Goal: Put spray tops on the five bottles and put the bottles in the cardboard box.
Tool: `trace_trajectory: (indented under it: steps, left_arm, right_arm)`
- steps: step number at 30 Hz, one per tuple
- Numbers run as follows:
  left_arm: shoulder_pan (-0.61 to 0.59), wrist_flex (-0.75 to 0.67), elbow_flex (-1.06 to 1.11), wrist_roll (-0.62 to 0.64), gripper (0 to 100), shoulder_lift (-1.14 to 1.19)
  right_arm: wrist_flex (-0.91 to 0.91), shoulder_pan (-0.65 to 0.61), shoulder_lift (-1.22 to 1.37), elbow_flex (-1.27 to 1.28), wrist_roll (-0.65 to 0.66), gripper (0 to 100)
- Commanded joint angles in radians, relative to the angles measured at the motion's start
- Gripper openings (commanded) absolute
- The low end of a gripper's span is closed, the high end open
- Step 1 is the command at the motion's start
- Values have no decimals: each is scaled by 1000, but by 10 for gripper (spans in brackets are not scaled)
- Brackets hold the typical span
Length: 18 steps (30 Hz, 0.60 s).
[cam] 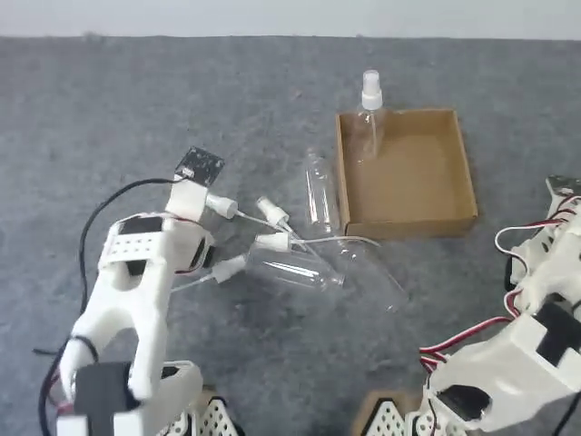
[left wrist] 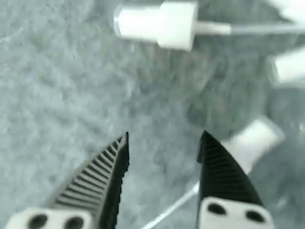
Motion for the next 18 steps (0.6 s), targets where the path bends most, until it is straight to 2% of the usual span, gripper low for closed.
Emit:
trace_trajectory:
  steps: [1,4,9,15,18]
  left_arm:
    - [-48,114,-12,-31,211,-198]
    - [-57,199,-36,-57,211,-321]
    - [-6,350,-120,-101,212,-434]
    - [129,362,-154,-103,212,-315]
    - [172,361,-156,-146,210,-203]
  right_arm:
    - [-1,10,-16,-52,3,241]
    - [1,10,-16,-52,6,241]
    - [8,10,-16,-52,11,241]
    - [2,10,-16,-38,12,241]
    - [-1,10,-18,-20,14,241]
